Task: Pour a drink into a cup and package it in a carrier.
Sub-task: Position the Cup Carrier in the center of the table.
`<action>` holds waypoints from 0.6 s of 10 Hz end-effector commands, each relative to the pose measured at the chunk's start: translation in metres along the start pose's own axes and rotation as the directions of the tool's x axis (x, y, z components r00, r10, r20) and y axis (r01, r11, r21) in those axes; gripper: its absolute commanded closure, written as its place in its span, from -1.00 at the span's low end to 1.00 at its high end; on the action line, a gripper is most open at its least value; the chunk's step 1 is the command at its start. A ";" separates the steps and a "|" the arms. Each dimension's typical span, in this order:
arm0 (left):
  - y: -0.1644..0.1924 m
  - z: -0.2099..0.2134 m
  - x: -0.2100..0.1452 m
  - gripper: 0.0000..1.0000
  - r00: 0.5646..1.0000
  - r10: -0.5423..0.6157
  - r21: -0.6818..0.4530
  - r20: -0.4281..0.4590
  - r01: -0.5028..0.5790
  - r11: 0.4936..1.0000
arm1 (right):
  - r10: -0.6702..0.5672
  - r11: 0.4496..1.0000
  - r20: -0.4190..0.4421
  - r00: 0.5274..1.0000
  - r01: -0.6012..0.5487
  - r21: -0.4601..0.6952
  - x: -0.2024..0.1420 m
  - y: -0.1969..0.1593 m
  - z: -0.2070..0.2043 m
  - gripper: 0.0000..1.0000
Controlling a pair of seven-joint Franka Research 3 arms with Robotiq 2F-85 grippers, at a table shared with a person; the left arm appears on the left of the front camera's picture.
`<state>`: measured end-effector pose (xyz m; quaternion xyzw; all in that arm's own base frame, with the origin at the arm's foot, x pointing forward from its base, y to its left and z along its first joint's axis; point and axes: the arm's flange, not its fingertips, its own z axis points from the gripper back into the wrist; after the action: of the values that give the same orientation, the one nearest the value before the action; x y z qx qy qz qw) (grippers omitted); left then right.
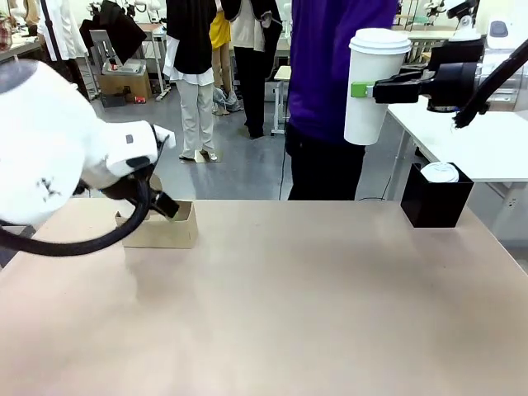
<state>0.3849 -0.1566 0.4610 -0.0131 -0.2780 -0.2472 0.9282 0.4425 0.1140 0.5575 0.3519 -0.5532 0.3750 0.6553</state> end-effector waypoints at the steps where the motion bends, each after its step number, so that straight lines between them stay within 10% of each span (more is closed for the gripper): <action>1: -0.011 0.042 0.028 -1.00 0.997 0.078 0.058 -0.012 -0.077 0.995 | 0.010 1.000 0.014 1.000 -0.010 0.004 0.002 -0.001 -0.002 -0.61; 6: 0.031 0.072 0.093 -1.00 0.963 0.266 0.150 -0.035 -0.258 0.954 | 0.010 1.000 0.014 1.000 -0.010 0.004 0.002 -0.001 -0.002 -0.61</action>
<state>0.4130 -0.1559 0.5733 0.0103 -0.2746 -0.1330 0.9523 0.4426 0.1140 0.5575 0.3519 -0.5532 0.3751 0.6553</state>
